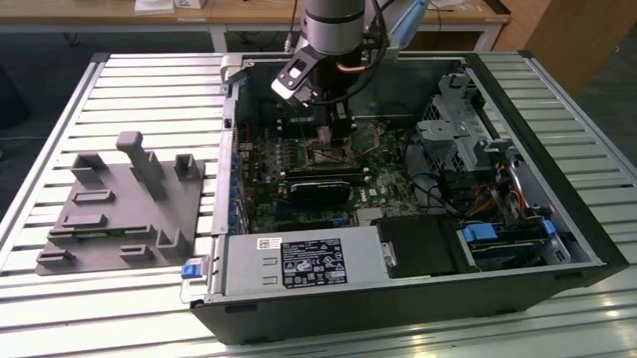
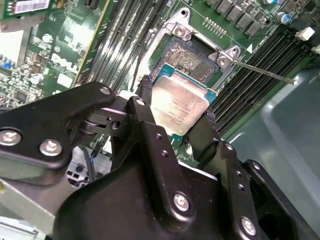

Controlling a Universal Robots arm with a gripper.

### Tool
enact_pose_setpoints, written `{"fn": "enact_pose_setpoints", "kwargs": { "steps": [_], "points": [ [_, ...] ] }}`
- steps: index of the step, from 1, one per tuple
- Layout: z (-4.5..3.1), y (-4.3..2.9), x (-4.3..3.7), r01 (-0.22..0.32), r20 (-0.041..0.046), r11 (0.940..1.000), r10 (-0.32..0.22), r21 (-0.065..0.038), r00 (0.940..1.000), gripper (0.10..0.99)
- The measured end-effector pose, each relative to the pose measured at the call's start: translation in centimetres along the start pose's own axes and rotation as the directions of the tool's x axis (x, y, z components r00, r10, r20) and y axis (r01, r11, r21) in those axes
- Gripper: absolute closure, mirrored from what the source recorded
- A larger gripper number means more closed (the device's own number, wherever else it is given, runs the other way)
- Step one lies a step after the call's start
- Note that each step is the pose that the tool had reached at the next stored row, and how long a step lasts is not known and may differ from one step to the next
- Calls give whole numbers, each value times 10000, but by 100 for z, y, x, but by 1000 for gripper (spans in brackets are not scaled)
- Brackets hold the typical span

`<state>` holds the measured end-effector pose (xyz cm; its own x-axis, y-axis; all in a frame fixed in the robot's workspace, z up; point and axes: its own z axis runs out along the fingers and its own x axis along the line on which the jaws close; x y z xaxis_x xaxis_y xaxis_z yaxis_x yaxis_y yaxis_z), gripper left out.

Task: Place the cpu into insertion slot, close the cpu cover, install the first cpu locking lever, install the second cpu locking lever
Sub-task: 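Place the cpu into insertion slot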

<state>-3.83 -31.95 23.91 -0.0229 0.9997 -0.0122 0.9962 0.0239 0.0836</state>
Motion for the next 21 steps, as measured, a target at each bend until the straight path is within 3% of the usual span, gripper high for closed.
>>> {"fn": "enact_pose_setpoints", "kwargs": {
  "steps": [9,21],
  "points": [
    [150,-55,26,5,14,10000,-5,0,10000,545],
    [294,-66,36,6,21,10000,-6,0,10000,545]
  ]
}}
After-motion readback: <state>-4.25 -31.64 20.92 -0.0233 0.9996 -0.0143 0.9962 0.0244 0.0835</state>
